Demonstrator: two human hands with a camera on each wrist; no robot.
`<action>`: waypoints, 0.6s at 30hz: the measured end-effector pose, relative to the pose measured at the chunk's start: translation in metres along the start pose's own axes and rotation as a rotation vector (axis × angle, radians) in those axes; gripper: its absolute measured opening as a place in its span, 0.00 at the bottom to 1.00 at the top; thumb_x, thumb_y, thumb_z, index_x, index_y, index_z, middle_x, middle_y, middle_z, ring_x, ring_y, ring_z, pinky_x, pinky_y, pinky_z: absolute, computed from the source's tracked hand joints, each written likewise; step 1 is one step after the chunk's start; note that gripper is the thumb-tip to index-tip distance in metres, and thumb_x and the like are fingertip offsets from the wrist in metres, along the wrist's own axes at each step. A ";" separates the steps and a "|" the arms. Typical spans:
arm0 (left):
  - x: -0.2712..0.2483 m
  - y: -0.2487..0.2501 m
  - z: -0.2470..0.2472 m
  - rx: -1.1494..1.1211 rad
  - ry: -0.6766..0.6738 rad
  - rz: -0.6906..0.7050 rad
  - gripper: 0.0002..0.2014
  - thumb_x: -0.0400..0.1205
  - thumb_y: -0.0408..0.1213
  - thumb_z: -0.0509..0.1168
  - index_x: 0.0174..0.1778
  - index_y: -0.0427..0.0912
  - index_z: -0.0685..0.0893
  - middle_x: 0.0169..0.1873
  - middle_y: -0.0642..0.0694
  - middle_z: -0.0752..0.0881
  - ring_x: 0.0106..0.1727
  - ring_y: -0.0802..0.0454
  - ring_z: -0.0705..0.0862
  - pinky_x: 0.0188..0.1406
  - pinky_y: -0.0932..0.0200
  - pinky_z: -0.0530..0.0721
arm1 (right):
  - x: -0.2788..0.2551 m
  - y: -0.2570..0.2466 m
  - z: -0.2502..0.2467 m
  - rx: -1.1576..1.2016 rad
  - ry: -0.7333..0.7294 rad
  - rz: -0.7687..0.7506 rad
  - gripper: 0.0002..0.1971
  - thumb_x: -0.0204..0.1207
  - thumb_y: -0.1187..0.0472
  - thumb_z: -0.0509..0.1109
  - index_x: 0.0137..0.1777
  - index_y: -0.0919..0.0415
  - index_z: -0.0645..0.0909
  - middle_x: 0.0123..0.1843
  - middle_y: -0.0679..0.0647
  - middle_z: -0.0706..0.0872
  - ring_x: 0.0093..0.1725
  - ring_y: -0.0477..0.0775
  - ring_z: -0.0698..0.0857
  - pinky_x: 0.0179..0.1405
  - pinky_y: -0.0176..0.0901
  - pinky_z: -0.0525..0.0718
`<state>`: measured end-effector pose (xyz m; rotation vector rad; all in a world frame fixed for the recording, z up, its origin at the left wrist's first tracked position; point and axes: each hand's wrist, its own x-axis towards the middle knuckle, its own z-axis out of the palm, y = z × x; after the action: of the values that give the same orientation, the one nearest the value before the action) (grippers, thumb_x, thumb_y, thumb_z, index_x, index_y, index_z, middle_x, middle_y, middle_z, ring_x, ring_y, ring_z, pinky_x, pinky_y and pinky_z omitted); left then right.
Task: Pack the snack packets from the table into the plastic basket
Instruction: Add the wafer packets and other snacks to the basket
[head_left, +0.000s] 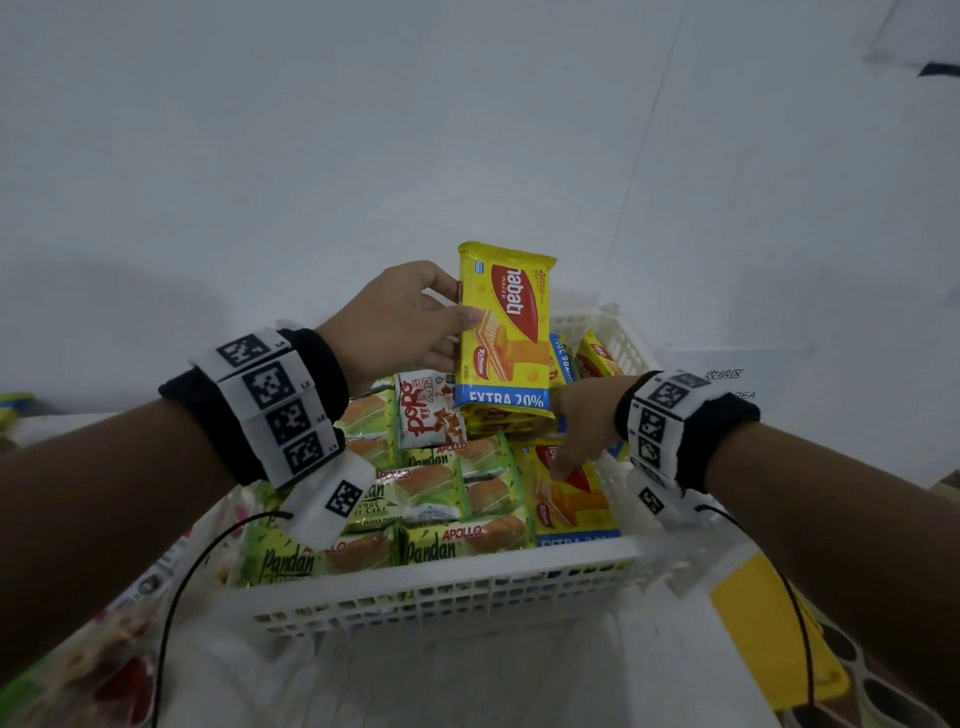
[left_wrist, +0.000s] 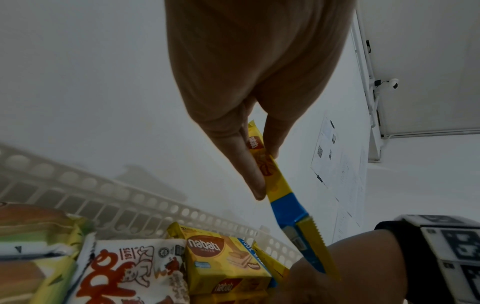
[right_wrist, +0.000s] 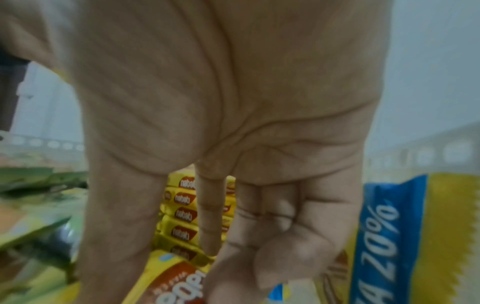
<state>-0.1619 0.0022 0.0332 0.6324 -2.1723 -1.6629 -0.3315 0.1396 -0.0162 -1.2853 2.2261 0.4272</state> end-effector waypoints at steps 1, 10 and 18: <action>0.000 0.000 0.000 0.001 0.000 0.000 0.17 0.86 0.35 0.70 0.66 0.30 0.76 0.46 0.36 0.93 0.43 0.41 0.94 0.40 0.52 0.94 | 0.000 -0.001 0.001 -0.041 -0.009 -0.003 0.33 0.75 0.42 0.79 0.76 0.51 0.75 0.45 0.43 0.82 0.43 0.48 0.85 0.37 0.38 0.79; -0.001 0.000 0.000 -0.013 0.009 -0.002 0.18 0.86 0.35 0.70 0.67 0.30 0.76 0.45 0.36 0.93 0.42 0.42 0.94 0.37 0.55 0.92 | 0.004 -0.005 0.002 -0.149 -0.041 -0.078 0.32 0.72 0.40 0.80 0.76 0.42 0.78 0.63 0.45 0.74 0.67 0.54 0.81 0.53 0.47 0.79; -0.001 -0.002 0.000 -0.005 0.028 -0.001 0.17 0.86 0.35 0.69 0.66 0.30 0.76 0.44 0.37 0.94 0.42 0.41 0.94 0.40 0.52 0.94 | -0.015 0.006 -0.016 0.016 0.247 -0.108 0.11 0.87 0.47 0.65 0.48 0.52 0.81 0.40 0.44 0.81 0.36 0.43 0.76 0.37 0.38 0.72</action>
<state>-0.1607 0.0021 0.0312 0.6510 -2.1486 -1.6494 -0.3354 0.1446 0.0059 -1.5118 2.3389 0.2197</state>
